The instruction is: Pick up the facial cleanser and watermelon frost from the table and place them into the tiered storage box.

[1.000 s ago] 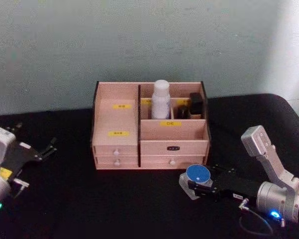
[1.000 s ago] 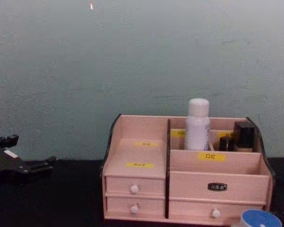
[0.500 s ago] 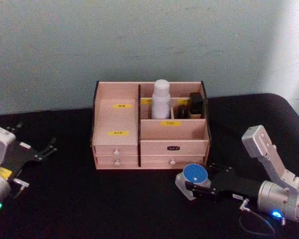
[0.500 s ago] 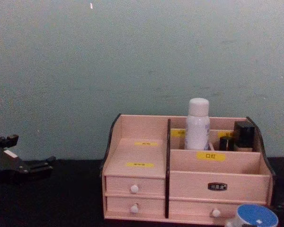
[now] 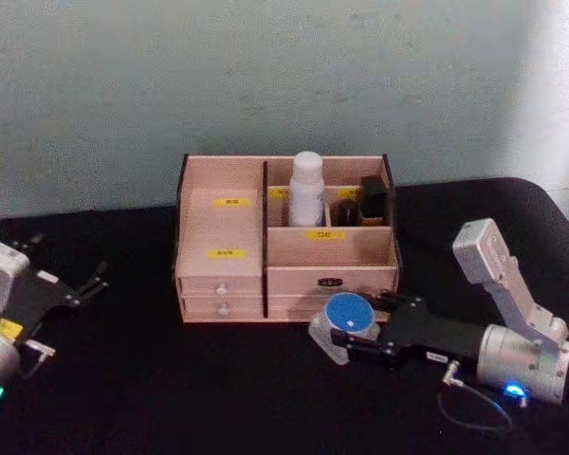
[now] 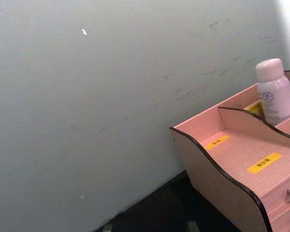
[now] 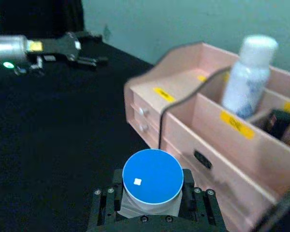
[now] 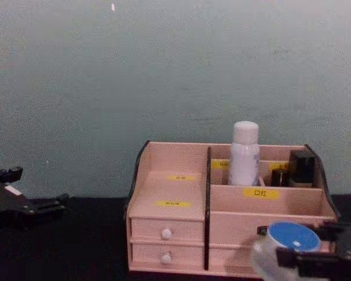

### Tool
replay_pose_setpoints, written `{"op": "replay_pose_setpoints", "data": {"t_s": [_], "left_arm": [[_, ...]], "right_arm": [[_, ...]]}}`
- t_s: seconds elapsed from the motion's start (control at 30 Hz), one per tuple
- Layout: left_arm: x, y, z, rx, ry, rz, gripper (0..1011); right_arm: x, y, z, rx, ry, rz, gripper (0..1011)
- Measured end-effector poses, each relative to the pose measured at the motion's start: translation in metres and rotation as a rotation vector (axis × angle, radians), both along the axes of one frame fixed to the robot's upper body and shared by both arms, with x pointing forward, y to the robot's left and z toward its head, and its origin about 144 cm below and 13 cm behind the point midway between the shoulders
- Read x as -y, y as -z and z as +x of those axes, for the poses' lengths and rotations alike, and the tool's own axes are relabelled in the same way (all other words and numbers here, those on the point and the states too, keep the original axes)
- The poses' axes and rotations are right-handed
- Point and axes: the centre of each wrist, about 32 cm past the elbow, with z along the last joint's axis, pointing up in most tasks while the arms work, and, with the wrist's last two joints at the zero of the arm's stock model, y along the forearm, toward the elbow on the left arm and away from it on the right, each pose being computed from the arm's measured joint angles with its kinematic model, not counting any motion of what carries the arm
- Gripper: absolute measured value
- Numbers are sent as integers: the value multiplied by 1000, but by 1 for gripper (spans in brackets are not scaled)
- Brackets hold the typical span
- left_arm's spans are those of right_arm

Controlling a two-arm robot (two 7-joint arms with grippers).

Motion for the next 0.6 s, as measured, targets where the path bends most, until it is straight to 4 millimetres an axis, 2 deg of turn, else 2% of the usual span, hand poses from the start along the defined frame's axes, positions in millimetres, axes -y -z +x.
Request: {"op": "replay_pose_setpoints", "data": {"t_s": [0.6], "left_arm": [[0, 0, 0, 0, 0, 0, 1001]], "right_arm": [[-50, -32, 38, 110, -77, 34, 728]]}}
